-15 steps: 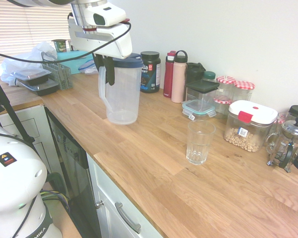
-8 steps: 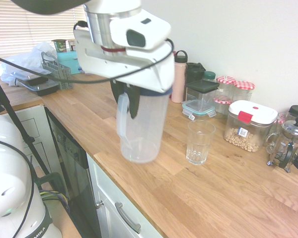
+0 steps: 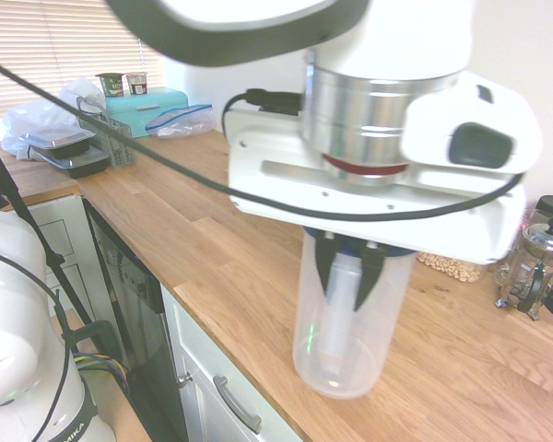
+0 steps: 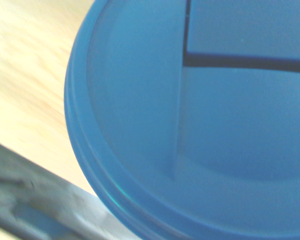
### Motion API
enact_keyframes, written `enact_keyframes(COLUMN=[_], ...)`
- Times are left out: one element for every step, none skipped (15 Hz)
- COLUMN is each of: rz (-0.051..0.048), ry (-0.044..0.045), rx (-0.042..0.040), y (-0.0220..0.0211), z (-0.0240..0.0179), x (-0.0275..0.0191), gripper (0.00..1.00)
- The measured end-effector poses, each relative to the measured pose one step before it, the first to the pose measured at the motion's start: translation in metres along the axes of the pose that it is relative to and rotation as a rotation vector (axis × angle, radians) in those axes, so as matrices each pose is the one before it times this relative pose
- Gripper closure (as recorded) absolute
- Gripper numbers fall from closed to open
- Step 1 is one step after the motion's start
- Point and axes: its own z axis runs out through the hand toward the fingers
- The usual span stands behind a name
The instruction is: Pour me some water
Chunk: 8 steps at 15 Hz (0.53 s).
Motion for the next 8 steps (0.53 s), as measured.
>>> enact_keyframes(rz=[-0.04326,-0.04338,-0.03465,-0.0339,-0.03269,-0.02682,-0.01937,-0.01752], ry=[-0.02454,-0.029,-0.02954,-0.02936,-0.02774,-0.02355,-0.01919,-0.01427], rx=[-0.0261,-0.0323,-0.04261,-0.04582,-0.04837,-0.04533,-0.03882,-0.03845], y=[-0.003,-0.00724,-0.00974,-0.01032,-0.00898,-0.00757,-0.00489,-0.00471], z=[-0.00078,0.00047,0.00061,0.00027,-0.00217,-0.00621,-0.00764,-0.00754], x=[0.01307,0.01459,0.0144,0.01436,0.01337,0.01102,0.00785,0.0068], gripper=[1.0,1.0,1.0,1.0,1.0,1.0,1.0,1.0])
